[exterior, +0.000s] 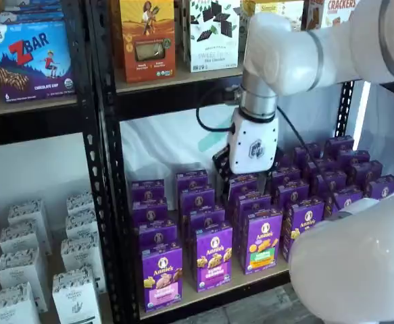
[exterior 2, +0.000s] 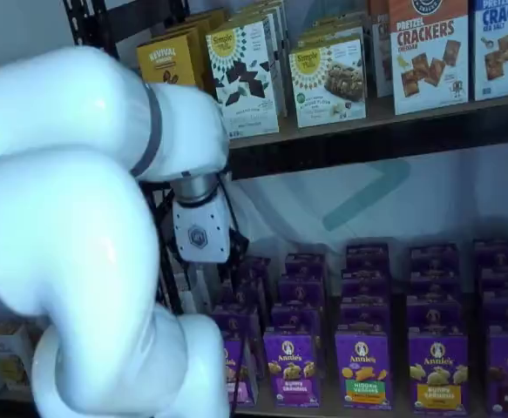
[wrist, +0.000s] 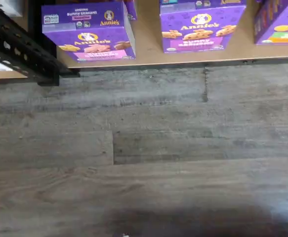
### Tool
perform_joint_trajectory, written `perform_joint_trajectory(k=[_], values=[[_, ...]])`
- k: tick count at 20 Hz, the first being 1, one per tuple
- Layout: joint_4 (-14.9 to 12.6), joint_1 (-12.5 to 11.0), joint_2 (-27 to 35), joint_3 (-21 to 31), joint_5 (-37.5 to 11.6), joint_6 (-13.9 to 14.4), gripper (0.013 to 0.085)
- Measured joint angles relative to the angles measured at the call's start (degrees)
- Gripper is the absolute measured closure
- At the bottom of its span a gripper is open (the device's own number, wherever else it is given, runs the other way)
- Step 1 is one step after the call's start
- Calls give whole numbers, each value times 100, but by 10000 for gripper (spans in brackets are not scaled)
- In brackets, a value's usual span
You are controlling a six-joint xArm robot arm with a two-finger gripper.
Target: Pick up the purple box with a pink patch in the middle, on the bottom shelf, the first box from the left
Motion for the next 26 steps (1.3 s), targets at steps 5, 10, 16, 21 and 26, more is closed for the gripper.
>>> perform_joint_trajectory(k=[5, 10, 16, 21, 26], values=[[49, 142, 606, 141, -791, 64, 130], [-9, 338, 1434, 94, -1615, 250, 130], [-141, 522, 2247, -93, -2295, 501, 130], [-309, 722, 2849, -285, -2663, 825, 130], [-404, 833, 3301, -358, -2991, 1016, 130]])
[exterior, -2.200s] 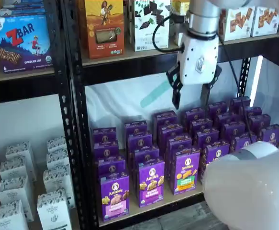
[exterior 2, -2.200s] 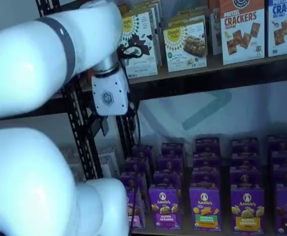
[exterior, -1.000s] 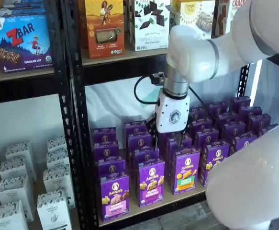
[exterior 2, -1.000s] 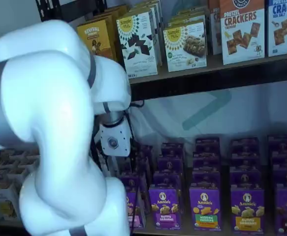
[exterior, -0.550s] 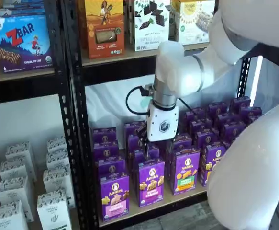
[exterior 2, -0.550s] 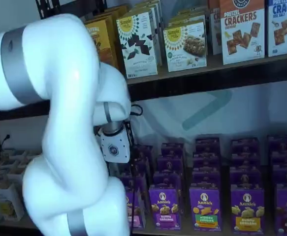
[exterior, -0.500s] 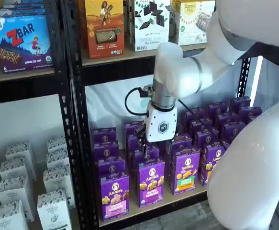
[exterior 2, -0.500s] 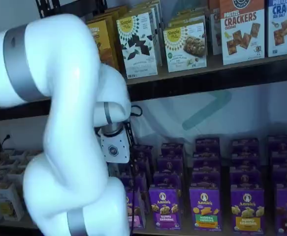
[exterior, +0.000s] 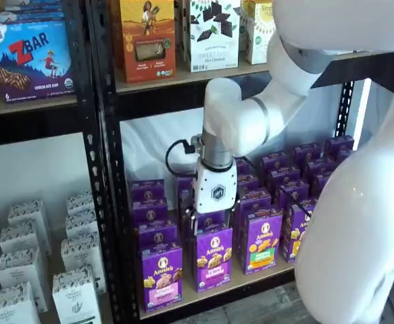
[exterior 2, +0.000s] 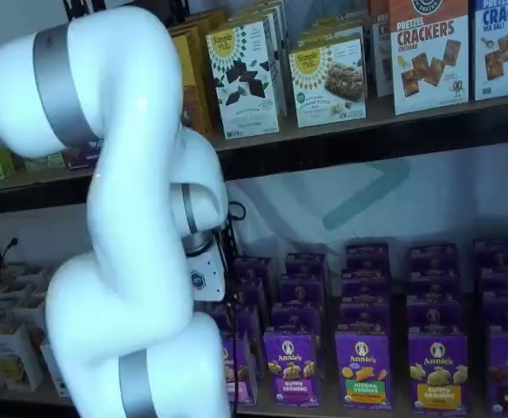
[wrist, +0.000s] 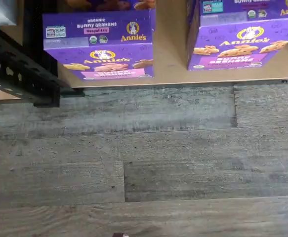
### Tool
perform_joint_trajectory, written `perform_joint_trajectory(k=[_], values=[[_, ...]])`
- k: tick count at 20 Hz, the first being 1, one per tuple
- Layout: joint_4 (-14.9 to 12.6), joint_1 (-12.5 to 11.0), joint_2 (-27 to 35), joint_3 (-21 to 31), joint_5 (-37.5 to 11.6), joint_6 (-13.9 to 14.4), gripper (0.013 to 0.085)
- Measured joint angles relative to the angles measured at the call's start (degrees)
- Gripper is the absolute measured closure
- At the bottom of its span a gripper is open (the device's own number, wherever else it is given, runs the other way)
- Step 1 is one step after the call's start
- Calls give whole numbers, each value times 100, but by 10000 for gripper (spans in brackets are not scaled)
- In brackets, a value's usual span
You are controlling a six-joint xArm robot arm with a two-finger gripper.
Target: Pick up the purple box with a pink patch in the middle, on the bottom shelf, the first box from the left
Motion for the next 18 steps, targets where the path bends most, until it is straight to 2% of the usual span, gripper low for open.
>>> perform_joint_trajectory(k=[2, 6, 9, 14, 18], values=[[-37, 13, 181, -15, -160, 44, 130], [-308, 10, 504, -82, -418, 281, 130], [-355, -22, 734, -135, -650, 297, 130], [-41, -104, 1230, -343, -891, -74, 130], [-182, -237, 1712, -593, -1025, -71, 130]])
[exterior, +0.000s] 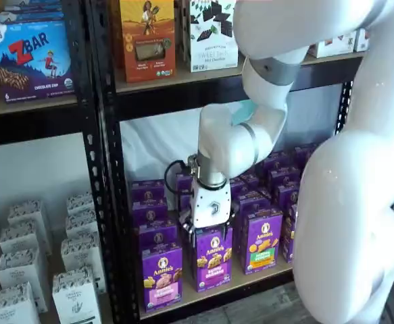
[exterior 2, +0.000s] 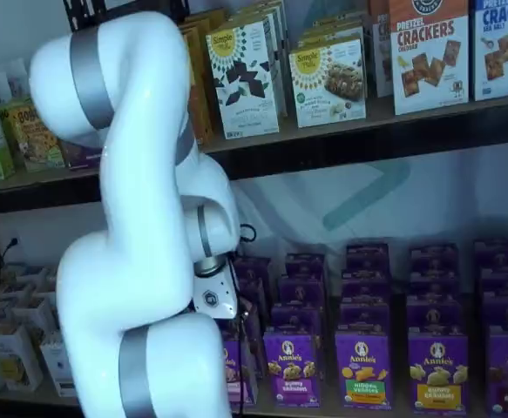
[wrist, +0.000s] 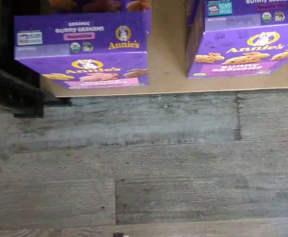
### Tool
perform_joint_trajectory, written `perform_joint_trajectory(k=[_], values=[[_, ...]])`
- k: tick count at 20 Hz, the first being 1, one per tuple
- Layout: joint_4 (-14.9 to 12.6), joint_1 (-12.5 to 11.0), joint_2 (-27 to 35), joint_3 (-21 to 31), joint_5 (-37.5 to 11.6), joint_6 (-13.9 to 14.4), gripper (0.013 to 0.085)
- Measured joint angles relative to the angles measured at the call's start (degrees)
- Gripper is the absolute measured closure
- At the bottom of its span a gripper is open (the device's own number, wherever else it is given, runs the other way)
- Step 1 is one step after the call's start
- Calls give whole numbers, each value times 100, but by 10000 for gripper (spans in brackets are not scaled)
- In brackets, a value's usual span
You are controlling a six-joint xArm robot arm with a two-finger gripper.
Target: Pick up the purple box with a pink patch in the middle, on the bottom shelf, the first box from the left
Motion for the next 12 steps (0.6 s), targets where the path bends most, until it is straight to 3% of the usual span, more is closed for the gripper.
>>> perform_joint_trajectory(k=[8, 12], values=[[13, -277, 771, -429, -271, -289, 130], [286, -359, 1001, -569, -409, -638, 130]])
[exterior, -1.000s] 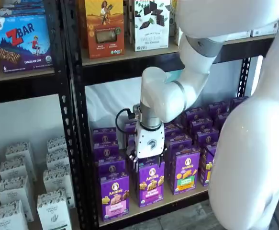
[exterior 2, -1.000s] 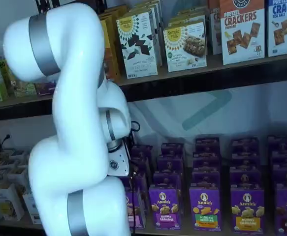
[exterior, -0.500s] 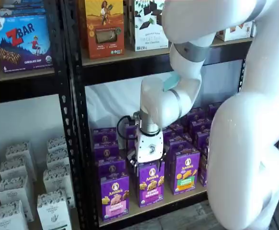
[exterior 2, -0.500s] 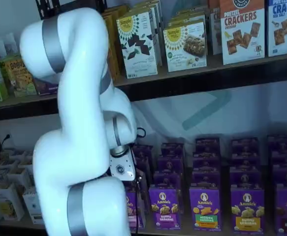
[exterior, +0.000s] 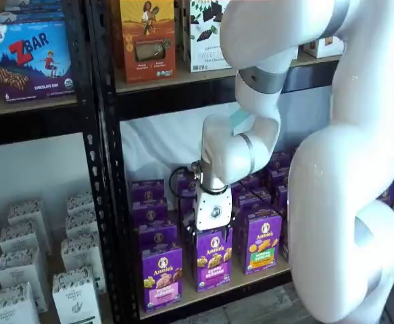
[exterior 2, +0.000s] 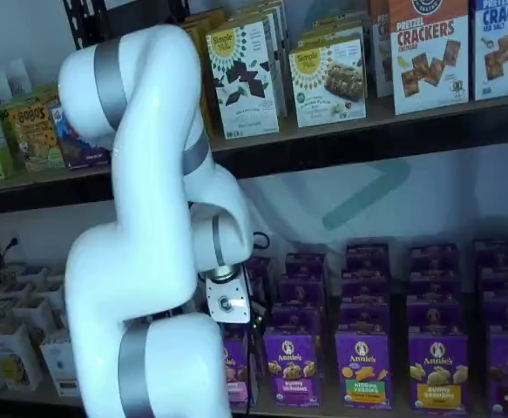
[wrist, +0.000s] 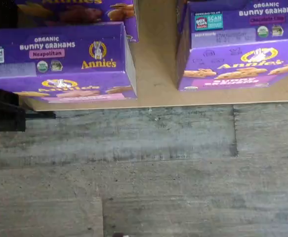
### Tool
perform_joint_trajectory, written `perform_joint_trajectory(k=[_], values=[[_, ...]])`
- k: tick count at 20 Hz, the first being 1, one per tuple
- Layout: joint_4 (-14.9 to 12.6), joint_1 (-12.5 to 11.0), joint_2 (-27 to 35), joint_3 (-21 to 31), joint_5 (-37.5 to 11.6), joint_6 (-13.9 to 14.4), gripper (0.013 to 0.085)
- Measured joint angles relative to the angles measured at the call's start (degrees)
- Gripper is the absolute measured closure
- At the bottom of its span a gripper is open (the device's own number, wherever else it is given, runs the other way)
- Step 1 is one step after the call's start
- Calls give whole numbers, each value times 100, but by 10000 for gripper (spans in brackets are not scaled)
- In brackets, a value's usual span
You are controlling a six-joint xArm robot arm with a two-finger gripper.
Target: Pick up the purple box with a pink patch in the middle, on the bottom shelf, the first box from the left
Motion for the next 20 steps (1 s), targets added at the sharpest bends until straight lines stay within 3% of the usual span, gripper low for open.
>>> perform_joint_trajectory(k=[6, 13, 20], values=[[485, -38, 383, -327, -116, -512, 130], [215, -8, 878, -930, -25, -220, 130], [203, 21, 1315, -1475, 109, -176, 130]])
